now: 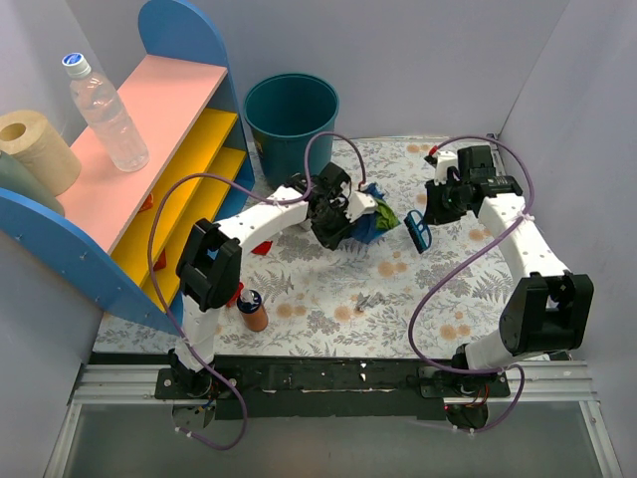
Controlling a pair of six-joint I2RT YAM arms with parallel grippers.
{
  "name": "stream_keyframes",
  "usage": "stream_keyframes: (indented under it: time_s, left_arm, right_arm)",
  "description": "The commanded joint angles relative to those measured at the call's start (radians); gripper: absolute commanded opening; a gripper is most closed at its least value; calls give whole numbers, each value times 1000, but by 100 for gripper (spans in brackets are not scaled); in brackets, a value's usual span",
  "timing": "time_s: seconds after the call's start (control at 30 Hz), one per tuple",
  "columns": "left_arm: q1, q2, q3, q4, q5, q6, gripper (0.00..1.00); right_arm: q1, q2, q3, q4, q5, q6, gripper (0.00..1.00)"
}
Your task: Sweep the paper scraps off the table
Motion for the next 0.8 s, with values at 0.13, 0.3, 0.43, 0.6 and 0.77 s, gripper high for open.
stream_keyframes:
  time_s: [0.13, 0.3, 0.43, 0.6, 0.77]
  left_arm:
    - [7, -99, 207, -87, 15, -49, 0]
    - [11, -101, 275, -108, -25, -72, 0]
    - [18, -109, 307, -115, -48, -77, 0]
    - [30, -106, 358, -137, -68, -72, 0]
    - [57, -104, 398, -142, -68, -92, 0]
  right_arm:
    - [-49, -9, -72, 77, -29, 47, 1]
    - [-58, -33, -127, 126, -57, 74, 1]
    - [-60, -67, -182, 149, -66, 90, 1]
    - [-63, -86, -213, 152, -66, 93, 1]
    - [-67, -93, -222, 162, -60, 97, 1]
